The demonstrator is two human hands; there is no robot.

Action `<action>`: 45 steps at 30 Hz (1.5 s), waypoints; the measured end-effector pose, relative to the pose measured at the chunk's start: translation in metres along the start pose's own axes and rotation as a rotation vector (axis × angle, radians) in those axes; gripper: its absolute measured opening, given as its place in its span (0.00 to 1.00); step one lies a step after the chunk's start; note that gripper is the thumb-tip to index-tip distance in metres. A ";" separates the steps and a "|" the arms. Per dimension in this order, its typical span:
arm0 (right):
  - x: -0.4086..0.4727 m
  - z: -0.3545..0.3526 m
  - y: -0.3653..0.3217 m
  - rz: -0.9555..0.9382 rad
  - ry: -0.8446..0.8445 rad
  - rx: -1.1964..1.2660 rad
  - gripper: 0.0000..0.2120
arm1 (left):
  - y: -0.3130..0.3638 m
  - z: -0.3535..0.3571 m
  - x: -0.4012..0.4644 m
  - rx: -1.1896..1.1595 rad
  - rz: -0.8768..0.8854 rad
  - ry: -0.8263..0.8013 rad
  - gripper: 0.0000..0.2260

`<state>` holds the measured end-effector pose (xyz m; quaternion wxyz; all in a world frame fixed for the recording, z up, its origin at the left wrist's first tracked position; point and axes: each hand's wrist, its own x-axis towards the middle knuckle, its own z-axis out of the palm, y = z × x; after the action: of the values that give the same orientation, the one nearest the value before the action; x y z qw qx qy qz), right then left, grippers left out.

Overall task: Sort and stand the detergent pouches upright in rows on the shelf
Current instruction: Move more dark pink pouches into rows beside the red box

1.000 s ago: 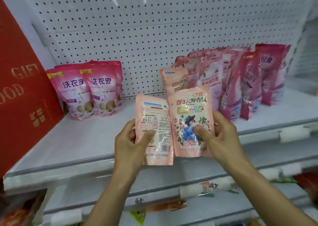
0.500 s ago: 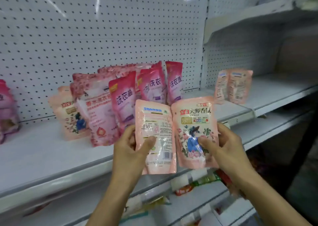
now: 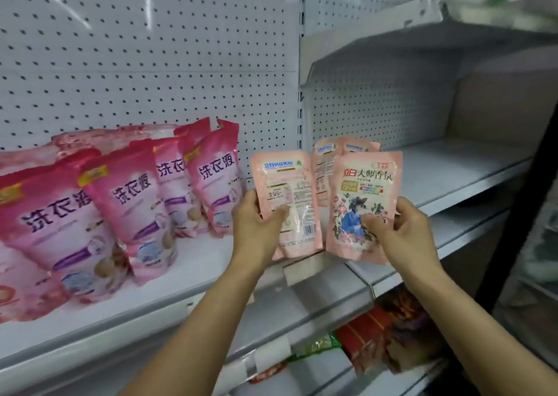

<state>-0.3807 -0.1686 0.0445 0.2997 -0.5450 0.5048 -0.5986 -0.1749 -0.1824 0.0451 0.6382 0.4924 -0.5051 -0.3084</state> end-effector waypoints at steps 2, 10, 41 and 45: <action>0.024 0.006 0.008 -0.030 0.029 -0.026 0.09 | -0.007 0.016 0.024 0.043 0.008 0.040 0.12; 0.099 0.035 0.054 -0.069 0.088 -0.202 0.11 | -0.048 0.073 0.089 0.080 0.005 0.047 0.10; 0.033 0.144 0.032 -0.276 -0.488 -0.051 0.25 | -0.051 -0.079 0.075 0.022 -0.049 0.358 0.06; 0.034 0.159 0.025 -0.039 -0.599 0.075 0.45 | -0.037 -0.080 0.053 -0.001 -0.072 0.251 0.05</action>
<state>-0.2413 -0.2512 0.0166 0.4436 -0.6956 0.3607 -0.4350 -0.0795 -0.2168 0.0276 0.6851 0.5446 -0.4031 -0.2674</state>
